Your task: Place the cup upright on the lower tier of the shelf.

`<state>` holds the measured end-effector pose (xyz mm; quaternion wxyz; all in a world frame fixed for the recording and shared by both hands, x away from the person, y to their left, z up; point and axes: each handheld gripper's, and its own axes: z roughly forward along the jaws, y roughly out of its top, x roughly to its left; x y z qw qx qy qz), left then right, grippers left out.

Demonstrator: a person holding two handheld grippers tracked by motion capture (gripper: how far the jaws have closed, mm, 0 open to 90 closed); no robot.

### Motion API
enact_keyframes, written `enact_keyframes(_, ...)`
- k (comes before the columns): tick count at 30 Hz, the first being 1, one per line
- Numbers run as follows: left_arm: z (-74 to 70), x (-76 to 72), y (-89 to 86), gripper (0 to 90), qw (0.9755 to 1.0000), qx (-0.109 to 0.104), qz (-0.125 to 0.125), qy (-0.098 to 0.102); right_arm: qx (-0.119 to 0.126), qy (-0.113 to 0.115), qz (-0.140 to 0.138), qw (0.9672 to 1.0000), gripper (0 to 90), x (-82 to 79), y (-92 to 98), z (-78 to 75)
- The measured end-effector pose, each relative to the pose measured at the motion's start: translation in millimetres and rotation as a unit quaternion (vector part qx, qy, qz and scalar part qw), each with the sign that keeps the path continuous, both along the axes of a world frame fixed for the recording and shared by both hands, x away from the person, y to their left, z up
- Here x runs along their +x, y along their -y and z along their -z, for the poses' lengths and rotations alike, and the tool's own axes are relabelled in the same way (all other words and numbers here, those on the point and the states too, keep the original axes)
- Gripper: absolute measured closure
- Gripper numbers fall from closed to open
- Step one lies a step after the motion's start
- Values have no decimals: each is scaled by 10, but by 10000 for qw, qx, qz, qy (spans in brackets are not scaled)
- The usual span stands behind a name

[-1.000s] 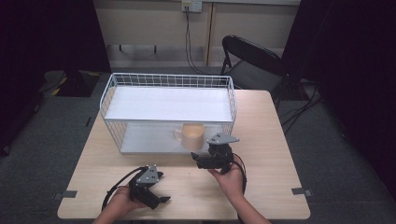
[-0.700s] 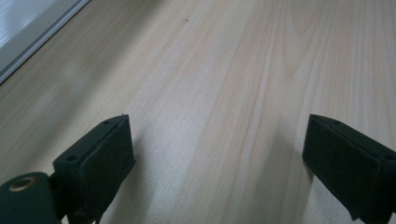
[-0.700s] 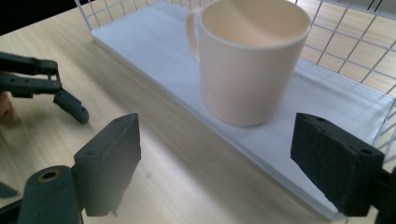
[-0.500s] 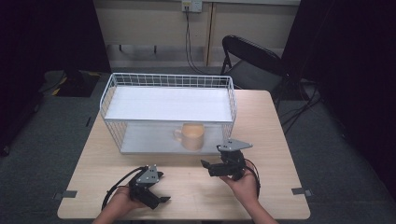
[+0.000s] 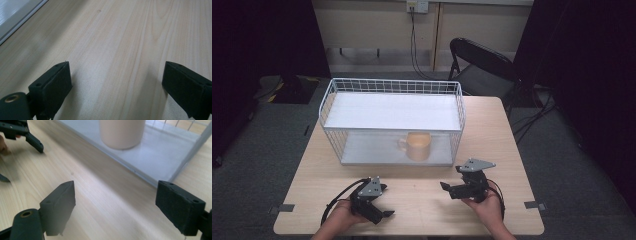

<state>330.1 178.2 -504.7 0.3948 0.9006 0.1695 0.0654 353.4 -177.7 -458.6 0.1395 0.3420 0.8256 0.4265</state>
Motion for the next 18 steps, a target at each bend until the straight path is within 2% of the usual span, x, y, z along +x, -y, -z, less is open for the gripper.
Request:
enact_keyframes(11, 1, -1, 1, 83, 10000, -8, -1, -3, -55, -195, 105, 9997, 158, -64, 255, 185)
enact_keyframes(18, 0, -1, 1, 83, 10000, -7, -2, -3, -125, -190, 160, 9996, 158, -77, 384, 254)
